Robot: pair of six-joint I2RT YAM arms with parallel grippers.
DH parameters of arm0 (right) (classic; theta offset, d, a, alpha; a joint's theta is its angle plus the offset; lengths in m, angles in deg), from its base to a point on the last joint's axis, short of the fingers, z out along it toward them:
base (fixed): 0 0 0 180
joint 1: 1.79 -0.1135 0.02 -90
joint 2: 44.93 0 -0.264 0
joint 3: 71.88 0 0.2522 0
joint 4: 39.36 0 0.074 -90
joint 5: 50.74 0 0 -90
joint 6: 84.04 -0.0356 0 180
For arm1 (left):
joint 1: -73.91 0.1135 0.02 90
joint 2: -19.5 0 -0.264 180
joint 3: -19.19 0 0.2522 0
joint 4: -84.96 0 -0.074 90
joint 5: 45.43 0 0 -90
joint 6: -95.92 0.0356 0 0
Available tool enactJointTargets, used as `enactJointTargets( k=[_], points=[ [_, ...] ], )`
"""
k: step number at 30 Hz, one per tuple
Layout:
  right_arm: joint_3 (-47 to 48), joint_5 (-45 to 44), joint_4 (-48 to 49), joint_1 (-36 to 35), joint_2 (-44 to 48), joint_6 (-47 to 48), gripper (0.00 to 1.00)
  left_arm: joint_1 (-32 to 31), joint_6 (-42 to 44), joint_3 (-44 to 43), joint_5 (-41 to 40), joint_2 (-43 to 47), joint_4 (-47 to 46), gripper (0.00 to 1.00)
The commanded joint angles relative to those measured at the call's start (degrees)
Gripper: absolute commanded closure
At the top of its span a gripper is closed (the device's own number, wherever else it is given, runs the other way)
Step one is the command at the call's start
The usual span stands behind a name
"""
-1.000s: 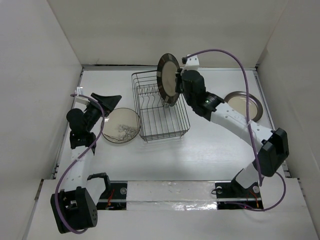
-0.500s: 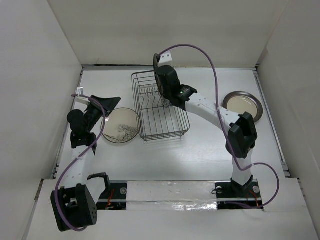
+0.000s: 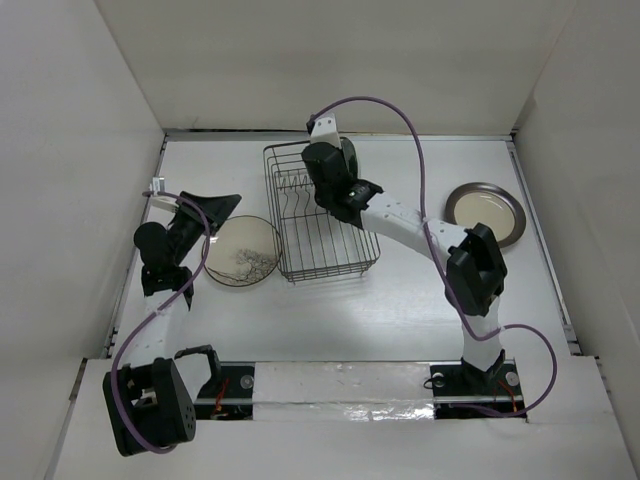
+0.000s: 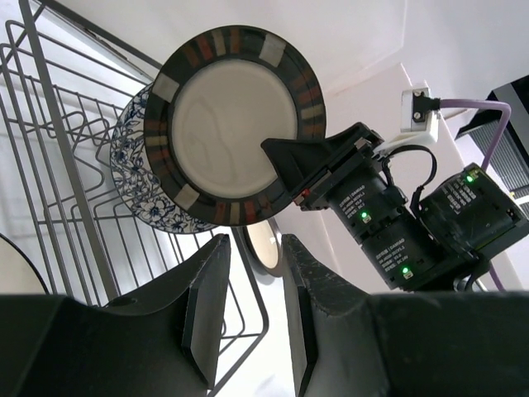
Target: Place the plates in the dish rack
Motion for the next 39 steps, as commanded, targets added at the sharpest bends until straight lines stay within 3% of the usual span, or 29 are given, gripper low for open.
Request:
enactJointTargets(
  k=[1, 19, 39],
  points=[
    [-0.29, -8.19, 12.55, -0.77, 6.13, -0.27, 1.0, 0.86, -0.94, 0.11, 1.55, -0.15, -5.13, 0.72],
    [-8.9, -11.63, 20.28, -1.91, 11.85, -2.29, 1.0, 0.86, -0.41, 0.73, 0.07, 0.63, -4.25, 0.71],
    [-5.99, -4.51, 10.61, -1.38, 2.0, -12.75, 1.0, 0.86, 0.73, 0.37, -0.29, 0.72, -2.4, 0.67]
  ],
)
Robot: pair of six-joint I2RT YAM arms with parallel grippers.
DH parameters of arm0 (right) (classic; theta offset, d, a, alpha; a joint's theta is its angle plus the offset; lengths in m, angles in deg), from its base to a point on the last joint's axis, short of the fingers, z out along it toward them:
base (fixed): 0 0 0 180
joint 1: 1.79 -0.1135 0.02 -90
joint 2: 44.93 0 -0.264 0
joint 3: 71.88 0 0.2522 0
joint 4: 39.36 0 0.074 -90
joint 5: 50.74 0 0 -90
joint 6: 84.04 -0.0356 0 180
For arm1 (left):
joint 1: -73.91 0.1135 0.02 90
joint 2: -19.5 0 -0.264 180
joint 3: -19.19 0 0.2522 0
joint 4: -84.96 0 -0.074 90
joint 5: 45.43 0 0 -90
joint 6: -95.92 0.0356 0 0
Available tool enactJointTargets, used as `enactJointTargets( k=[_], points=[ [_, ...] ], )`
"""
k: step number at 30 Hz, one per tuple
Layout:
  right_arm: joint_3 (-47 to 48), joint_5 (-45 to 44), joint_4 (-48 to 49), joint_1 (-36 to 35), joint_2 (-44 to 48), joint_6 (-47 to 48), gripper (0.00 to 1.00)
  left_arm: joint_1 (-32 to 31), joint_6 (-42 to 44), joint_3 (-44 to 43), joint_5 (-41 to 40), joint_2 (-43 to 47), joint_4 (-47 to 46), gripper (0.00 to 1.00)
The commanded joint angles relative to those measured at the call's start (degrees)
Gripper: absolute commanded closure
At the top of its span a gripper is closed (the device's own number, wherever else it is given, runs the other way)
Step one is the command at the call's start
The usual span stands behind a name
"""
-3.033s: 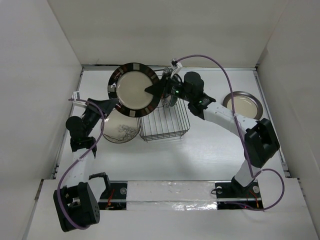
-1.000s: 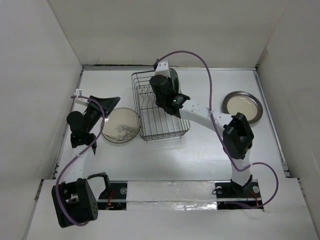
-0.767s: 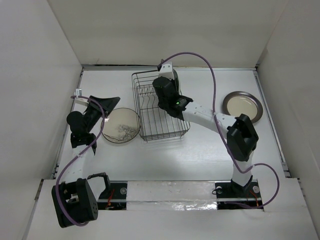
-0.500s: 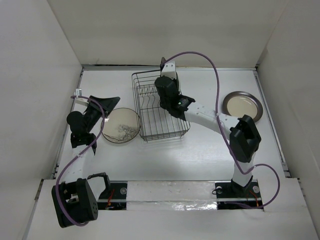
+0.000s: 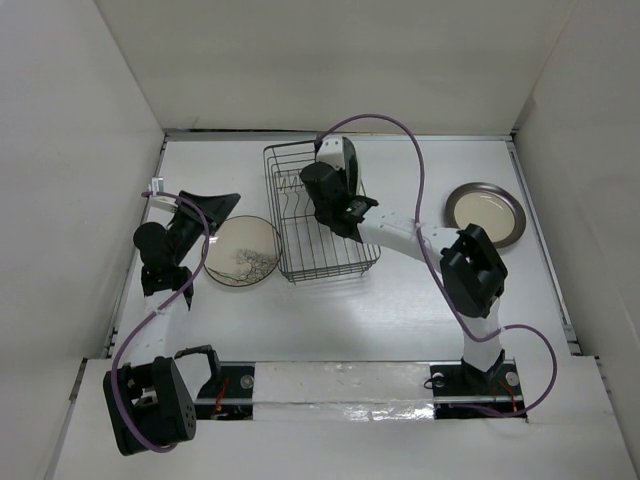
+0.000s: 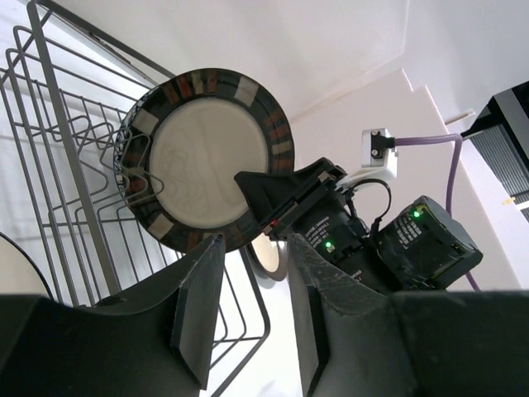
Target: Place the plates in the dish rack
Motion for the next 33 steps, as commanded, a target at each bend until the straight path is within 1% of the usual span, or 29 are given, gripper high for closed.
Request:
enactJointTargets(
  k=[1, 5, 8, 9, 10, 11, 12, 14, 15, 16, 17, 18, 19, 20, 21, 22, 23, 24, 25, 27, 30, 32, 33],
  points=[
    [3.2, -0.22, 6.53, 0.21, 1.13, -4.01, 1.0, 0.47, 1.41, 0.31, -0.37, 1.33, -1.44, 0.65],
    [3.81, 2.24, 4.43, 0.74, 0.17, -6.73, 1.0, 0.47, 3.17, -0.74, -1.34, 0.9, 1.28, 0.6],
    [2.59, 3.47, 4.5, 1.27, 0.86, -8.14, 0.95, 0.47, 5.18, -0.83, -3.8, 1.77, 4.53, 0.57],
    [2.24, 3.91, 4.77, 1.27, 1.13, -8.15, 0.84, 0.47, 6.24, -1.09, -4.94, 2.38, 6.37, 0.57],
    [1.97, 4.17, 4.86, 1.27, 1.3, -8.15, 0.77, 0.47, 8.86, -2.4, -7.21, 2.48, 10.65, 0.56],
    [2.14, 4.53, 4.51, 1.27, 1.83, -8.15, 0.73, 0.47, 10.1, -3.02, -8.28, 2.48, 12.69, 0.56],
    [1.97, 4.7, 4.33, 1.27, 2.27, -8.32, 0.64, 0.47, 11.07, -3.47, -9.25, 2.57, 14.63, 0.56],
    [0.31, 6.36, 5.38, 1.27, 3.58, -8.32, 0.5, 0.47, 13.52, -4.17, -11.97, 2.74, 18.59, 0.56],
    [-0.31, 7.16, 5.82, 1.27, 5.24, -8.23, 0.36, 0.47, 14.58, -4.52, -13.2, 2.74, 20.17, 0.55],
    [-0.49, 7.86, 6.09, 1.27, 5.96, -7.54, 0.29, -0.05, 15.9, -5.57, -16.6, 2.74, 23.92, 0.54],
    [-0.41, 8.56, 5.92, 1.27, 6.57, -7.27, 0.24, -0.58, 18.7, -6.45, -18.73, 2.48, 26.05, 0.54],
    [0.12, 10.4, 5.74, 1.27, 7.19, -6.92, 0.16, -1.28, 20.12, -7.41, -20.75, 1.61, 28.59, 0.54],
    [0.12, 11.64, 5.65, 1.27, 8.59, -6.57, 0.14, -2.07, 21.26, -9.16, -24.16, 1.08, 32.45, 0.55],
    [0.04, 13.3, 5.91, 1.27, 9.38, -6.48, 0.11, -2.08, 22.15, -9.79, -24.98, 0.55, 33.97, 0.57],
    [-0.14, 16.19, 6.09, 1.27, 10.35, -6.3, 0.09, -2.08, 22.59, -9.97, -25.77, -0.59, 35.46, 0.59],
    [-0.92, 17.52, 6.09, 1.27, 12.27, -6.04, 0.04, -2.08, 22.77, -10.5, -27.26, -1.21, 39.39, 0.65],
    [-1.63, 18.84, 6.7, 0.57, 13.42, -5.86, 0.03, -2.08, 23.2, -10.76, -30.67, -1.73, 41.26, 0.7],
    [-2.5, 21.38, 7.23, 0.57, 14.57, -5.77, 0.02, -2.08, 23.9, -10.76, -32.01, -2.44, 43.02, 0.76],
    [-4.86, 22.53, 7.75, 0.57, 15.79, -5.6, 0.02, -2.08, 24.09, -10.33, -33.32, -2.44, 45.3, 0.98],
    [-7.68, 25.95, 9.34, -0.57, 19.75, -5.68, 0.02, -1.29, 24.09, -9.54, -34.65, -1.92, 47.41, 1.0],
    [-13.75, 30.26, 11.1, -1.19, 25.28, -6.21, 0.02, 0.81, 22.77, -6.73, -32.9, -0.95, 49.27, 1.0],
    [-18.48, 31.51, 12.23, -2.85, 27.92, -7.18, 0.06, 0.82, 21.89, -5.58, -32.55, -0.69, 51.55, 1.0],
    [-20.16, 31.77, 12.68, -3.47, 30.89, -7.44, 0.07, 0.82, 21.46, -5.32, -32.55, -0.08, 52.43, 1.0]
  ],
)
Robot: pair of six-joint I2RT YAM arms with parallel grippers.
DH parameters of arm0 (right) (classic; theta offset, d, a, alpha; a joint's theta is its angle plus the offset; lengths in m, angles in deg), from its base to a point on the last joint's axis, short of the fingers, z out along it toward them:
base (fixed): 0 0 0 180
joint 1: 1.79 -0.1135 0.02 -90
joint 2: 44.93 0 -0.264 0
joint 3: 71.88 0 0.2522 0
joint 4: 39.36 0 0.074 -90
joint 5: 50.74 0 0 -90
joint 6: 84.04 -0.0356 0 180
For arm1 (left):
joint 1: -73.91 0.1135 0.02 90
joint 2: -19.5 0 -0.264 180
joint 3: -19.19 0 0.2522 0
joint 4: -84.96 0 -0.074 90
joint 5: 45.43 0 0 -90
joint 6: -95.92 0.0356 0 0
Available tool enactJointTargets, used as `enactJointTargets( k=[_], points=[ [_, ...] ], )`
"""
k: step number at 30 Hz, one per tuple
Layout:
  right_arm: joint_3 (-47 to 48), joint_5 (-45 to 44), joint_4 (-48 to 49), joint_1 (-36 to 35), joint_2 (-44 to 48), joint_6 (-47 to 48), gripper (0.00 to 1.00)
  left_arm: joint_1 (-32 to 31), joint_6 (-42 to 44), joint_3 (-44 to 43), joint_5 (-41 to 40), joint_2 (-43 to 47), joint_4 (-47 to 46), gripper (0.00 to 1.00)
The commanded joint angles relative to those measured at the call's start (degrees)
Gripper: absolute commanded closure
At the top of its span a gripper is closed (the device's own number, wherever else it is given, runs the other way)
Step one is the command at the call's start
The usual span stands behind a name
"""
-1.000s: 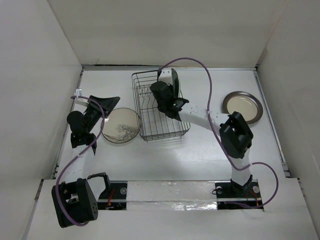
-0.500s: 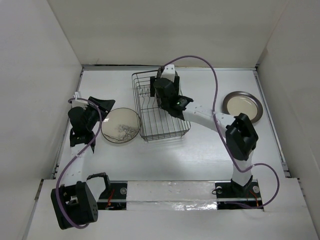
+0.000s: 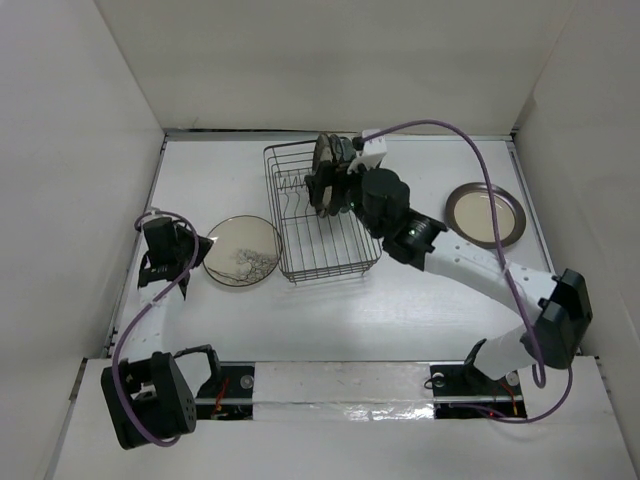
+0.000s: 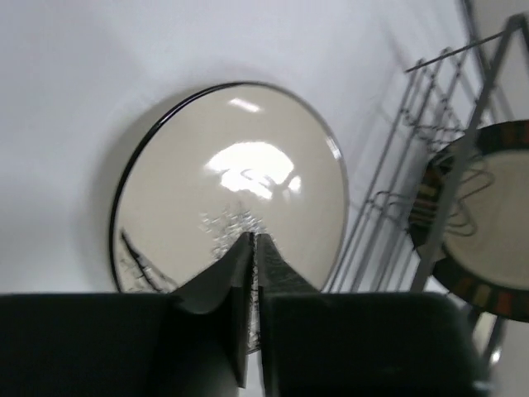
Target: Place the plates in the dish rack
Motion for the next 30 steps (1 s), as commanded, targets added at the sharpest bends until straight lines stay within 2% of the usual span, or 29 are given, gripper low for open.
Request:
enactJointTargets(
  k=[1, 3, 4, 5, 6, 7, 9, 13, 21, 28, 30],
  points=[
    [-5.81, 4.85, 4.55, -2.71, 5.63, -1.45, 0.07, 0.38, -0.73, 1.52, -0.99, 2.59, 6.49, 0.88],
    [-10.63, 4.85, 5.96, -4.11, 10.36, -1.63, 0.07, 0.38, -2.05, 1.61, -2.04, 4.96, 8.52, 0.68],
    [-11.97, 4.67, 6.05, -4.12, 11.87, -1.72, 0.07, 0.38, -2.92, 1.88, -2.91, 6.1, 11.14, 0.32],
    [-13.02, 4.41, 6.14, -4.12, 13.28, -1.89, 0.07, 0.38, -3.89, 2.05, -3.09, 7.07, 12.03, 0.22],
    [-14.95, 2.32, 6.14, -4.12, 14.77, -1.81, 0.07, 0.38, -3.81, 1.97, -3.36, 7.87, 13.35, 0.17],
    [-15.75, 1.34, 6.14, -4.12, 17.57, -1.29, 0.07, 0.38, -3.55, 2.31, -4.06, 7.61, 15.54, 0.17],
    [-16.9, -0.42, 5.44, -2.2, 20.22, -1.02, 0.07, 0.38, -5.29, 3.63, -4.85, 7.35, 16.26, 0.22],
    [-19.53, 0.19, 4.73, 1.58, 24.8, -1.36, 0.08, 0.38, -7.85, 7.31, -4.06, 5.94, 13.9, 0.31],
    [-20.59, 3.88, 4.55, 6.69, 25.68, -3.12, 0.09, 0.38, -11.19, 12.6, -0.99, 4.19, 7.83, 0.34],
    [-21.03, 4.23, 5.7, 7.22, 24.63, -3.65, 0.11, 0.38, -15.67, 19.62, 4.11, -2.75, -8.75, 0.39],
    [-21.03, 3.97, 6.05, 7.22, 24.37, -3.57, 0.11, 0.38, -15.94, 19.55, 4.82, -4.86, -10.37, 0.4]
  ],
)
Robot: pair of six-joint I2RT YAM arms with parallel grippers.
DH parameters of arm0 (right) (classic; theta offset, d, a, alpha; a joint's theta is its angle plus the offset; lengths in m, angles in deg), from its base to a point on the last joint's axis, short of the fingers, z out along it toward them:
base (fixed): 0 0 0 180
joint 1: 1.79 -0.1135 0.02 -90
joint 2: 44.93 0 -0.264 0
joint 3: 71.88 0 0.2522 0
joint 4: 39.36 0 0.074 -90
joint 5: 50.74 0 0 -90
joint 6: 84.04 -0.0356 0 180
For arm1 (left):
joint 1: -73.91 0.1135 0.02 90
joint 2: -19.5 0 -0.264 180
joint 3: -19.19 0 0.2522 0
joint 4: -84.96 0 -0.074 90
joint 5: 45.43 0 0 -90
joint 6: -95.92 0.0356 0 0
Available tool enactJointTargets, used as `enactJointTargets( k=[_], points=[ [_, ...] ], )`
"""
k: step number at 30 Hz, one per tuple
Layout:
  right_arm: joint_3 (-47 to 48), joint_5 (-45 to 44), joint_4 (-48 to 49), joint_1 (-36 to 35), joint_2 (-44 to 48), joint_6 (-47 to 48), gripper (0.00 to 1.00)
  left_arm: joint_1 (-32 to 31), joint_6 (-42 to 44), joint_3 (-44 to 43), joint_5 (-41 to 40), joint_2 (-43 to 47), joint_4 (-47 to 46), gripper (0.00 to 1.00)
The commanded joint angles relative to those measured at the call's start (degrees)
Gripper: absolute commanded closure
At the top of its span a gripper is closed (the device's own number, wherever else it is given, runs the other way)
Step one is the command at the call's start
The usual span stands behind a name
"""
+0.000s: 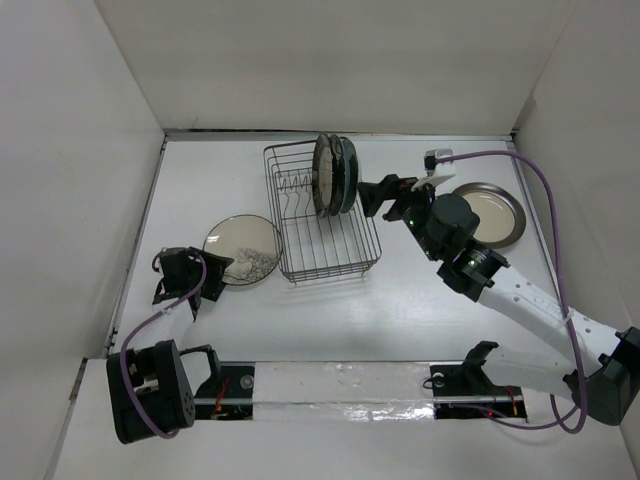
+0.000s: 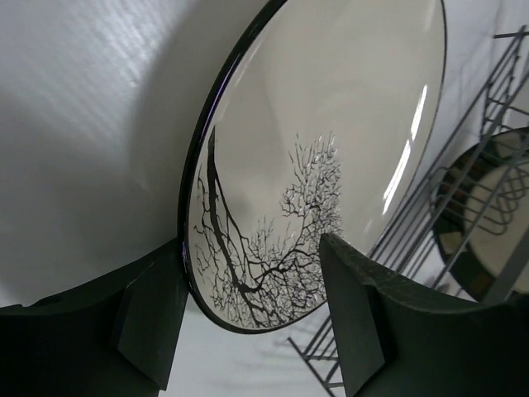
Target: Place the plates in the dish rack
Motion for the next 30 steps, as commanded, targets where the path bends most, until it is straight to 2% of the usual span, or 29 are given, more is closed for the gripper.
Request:
enactJointTargets(
  k=[1, 7, 10, 13, 16, 17, 18, 21, 25, 27, 30],
  points=[
    [-0.12, 0.12, 3.69, 0.29, 0.02, -0.35, 0.11, 0.1, -1.03, 2.85, 1.18, -4.04, -4.27, 0.4],
    [-0.47, -0.58, 5.01, 0.29, -0.69, -0.44, 0.12, 0.1, -2.44, 4.34, 1.63, -2.37, -7.26, 0.42],
    [-0.38, -0.23, 5.1, 0.29, -0.6, -0.7, 0.12, 0.1, -2.09, 5.04, 0.14, -2.11, -9.36, 0.49],
    [-0.38, -0.32, 5.01, 0.29, -0.16, -0.62, 0.12, 0.1, -2.62, 7.93, -0.22, -0.18, -14.09, 0.73],
    [-0.29, -0.49, 4.66, -0.24, 0.19, -0.53, 0.13, 0.1, -4.11, 10.75, -1.44, 3.77, -18.85, 0.88],
    [-0.29, -0.49, 4.57, -0.24, 0.37, -0.53, 0.12, 0.1, -4.2, 12.23, -3.45, 4.56, -19.3, 0.98],
    [-0.29, -0.41, 4.48, -0.24, 0.37, -0.53, 0.13, 0.1, -4.37, 12.77, -4.25, 5.96, -19.65, 1.0],
    [-0.29, -0.41, 4.31, -0.77, 0.63, -0.53, 0.13, 0.1, -4.64, 14.18, -5.4, 8.95, -20.54, 1.0],
    [-0.03, -0.14, 4.57, -1.38, 0.19, -0.53, 0.13, 0.1, -3.24, 12.17, -6.8, 16.85, -14.41, 1.0],
    [0.5, 0.03, 4.48, -1.91, -0.33, -0.44, 0.13, 0.1, -1.57, 9.89, -8.47, 22.2, -11.59, 1.0],
    [1.2, 0.29, 4.66, -2.61, -0.95, -0.18, 0.14, 0.1, 4.66, 4.0, -10.32, 21.89, -6.31, 1.0]
  ],
)
